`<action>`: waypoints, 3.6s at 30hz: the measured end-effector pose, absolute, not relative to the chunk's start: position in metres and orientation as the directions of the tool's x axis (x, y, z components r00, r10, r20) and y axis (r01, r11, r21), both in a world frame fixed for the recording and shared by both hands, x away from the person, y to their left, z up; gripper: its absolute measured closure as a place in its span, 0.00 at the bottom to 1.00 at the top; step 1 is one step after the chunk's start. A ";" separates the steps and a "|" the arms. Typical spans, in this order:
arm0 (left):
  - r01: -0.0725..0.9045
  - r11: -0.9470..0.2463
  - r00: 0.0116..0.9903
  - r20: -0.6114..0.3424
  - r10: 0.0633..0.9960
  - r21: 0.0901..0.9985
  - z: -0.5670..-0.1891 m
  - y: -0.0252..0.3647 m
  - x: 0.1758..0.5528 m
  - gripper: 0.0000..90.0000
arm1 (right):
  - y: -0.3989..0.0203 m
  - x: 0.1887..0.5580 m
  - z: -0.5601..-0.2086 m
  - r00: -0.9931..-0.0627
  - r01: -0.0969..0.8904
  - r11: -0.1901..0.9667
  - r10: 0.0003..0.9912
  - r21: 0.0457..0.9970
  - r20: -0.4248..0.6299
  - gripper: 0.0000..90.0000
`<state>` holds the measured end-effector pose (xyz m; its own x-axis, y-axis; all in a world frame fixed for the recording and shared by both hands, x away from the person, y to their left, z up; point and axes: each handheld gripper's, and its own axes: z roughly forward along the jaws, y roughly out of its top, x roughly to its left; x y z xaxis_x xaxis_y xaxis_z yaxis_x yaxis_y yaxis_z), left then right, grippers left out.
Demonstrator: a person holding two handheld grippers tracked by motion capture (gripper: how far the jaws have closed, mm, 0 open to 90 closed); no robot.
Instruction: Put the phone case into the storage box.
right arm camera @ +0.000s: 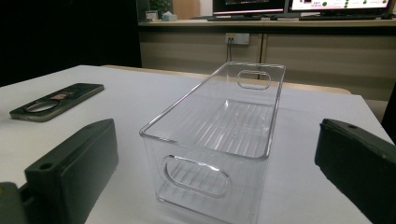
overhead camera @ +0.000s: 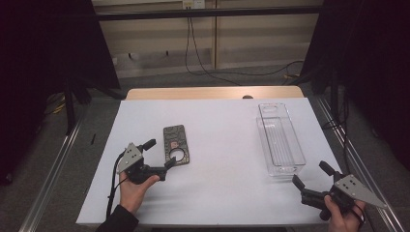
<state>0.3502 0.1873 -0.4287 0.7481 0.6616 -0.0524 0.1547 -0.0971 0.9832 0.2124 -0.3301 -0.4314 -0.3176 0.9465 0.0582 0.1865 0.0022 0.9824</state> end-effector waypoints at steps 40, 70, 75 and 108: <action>0.052 -0.118 0.732 0.043 0.680 0.992 -0.390 0.153 0.431 0.04 | -0.330 0.212 -0.432 -0.324 0.191 0.006 0.944 0.982 0.057 0.00; 0.080 -0.199 0.764 0.068 0.642 0.977 -0.397 0.152 0.449 0.79 | -0.331 0.210 -0.432 -0.323 0.194 0.006 0.944 0.981 0.058 0.00; 0.111 -0.224 0.762 0.062 0.644 0.968 -0.402 0.151 0.450 0.87 | -0.331 0.209 -0.432 -0.323 0.194 0.008 0.945 0.981 0.056 0.00; 0.311 -0.361 0.811 -0.047 0.584 0.879 -0.394 0.142 0.472 1.00 | -0.332 0.209 -0.432 -0.317 0.193 0.009 0.947 0.981 0.053 0.00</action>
